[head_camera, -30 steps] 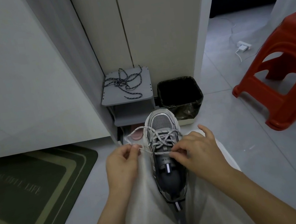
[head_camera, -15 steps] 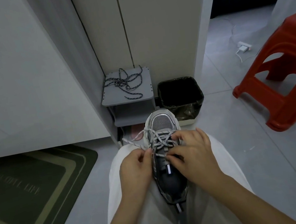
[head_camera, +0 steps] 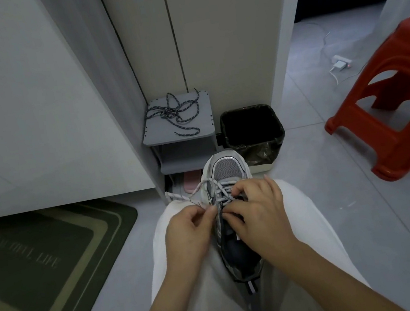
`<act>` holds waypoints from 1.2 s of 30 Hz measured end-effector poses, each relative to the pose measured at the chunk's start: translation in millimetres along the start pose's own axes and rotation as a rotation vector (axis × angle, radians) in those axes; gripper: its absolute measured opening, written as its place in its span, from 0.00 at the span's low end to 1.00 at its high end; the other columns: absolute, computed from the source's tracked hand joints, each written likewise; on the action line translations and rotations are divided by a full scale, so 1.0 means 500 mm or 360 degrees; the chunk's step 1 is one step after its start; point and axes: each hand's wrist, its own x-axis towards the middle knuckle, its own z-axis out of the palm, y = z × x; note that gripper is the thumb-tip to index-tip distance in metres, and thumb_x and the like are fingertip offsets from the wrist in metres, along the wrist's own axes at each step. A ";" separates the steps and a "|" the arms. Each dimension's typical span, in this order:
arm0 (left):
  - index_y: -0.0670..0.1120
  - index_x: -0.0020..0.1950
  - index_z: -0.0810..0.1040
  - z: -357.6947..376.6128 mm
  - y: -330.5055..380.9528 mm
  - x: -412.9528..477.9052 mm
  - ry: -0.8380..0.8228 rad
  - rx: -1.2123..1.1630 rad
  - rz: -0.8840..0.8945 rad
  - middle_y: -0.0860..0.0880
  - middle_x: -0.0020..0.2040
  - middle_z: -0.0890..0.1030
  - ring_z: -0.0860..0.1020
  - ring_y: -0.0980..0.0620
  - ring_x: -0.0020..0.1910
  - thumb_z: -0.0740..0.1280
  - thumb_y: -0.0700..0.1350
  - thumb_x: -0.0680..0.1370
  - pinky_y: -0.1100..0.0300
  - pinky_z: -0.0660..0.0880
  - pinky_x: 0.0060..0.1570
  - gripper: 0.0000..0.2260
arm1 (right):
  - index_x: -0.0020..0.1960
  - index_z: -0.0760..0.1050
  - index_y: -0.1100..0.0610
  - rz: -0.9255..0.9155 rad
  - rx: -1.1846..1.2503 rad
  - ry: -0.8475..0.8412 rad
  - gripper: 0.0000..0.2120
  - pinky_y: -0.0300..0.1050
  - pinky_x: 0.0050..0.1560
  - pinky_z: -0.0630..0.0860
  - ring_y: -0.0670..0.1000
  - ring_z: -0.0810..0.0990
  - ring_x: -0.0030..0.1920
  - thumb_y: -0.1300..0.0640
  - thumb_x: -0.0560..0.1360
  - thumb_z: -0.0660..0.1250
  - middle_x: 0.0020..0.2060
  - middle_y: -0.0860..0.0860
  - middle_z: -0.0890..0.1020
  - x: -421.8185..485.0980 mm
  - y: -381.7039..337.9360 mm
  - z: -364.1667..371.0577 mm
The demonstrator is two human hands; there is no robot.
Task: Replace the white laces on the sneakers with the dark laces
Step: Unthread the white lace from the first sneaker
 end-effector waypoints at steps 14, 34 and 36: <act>0.49 0.34 0.71 -0.134 0.015 0.014 0.0012 0.1172 -0.0213 0.52 0.31 0.75 0.74 0.52 0.31 0.63 0.61 0.75 0.61 0.64 0.28 0.18 | 0.44 0.84 0.49 0.0453 0.0162 0.0005 0.12 0.48 0.54 0.66 0.50 0.76 0.43 0.45 0.68 0.66 0.38 0.46 0.78 -0.004 0.078 -0.032; 0.51 0.66 0.74 0.043 -0.011 -0.043 -0.0018 0.0521 0.0445 0.52 0.50 0.83 0.79 0.51 0.48 0.61 0.51 0.76 0.61 0.73 0.45 0.19 | 0.33 0.72 0.47 0.0356 0.0416 -0.0047 0.03 0.52 0.50 0.73 0.49 0.76 0.37 0.53 0.63 0.65 0.31 0.43 0.75 0.067 0.057 -0.063; 0.51 0.67 0.73 0.043 -0.014 -0.044 -0.0040 0.0551 0.0442 0.53 0.53 0.82 0.79 0.52 0.51 0.64 0.51 0.76 0.64 0.71 0.46 0.18 | 0.35 0.77 0.50 0.0471 0.0486 -0.0045 0.04 0.51 0.49 0.74 0.49 0.76 0.38 0.56 0.67 0.70 0.33 0.43 0.76 0.056 0.057 -0.056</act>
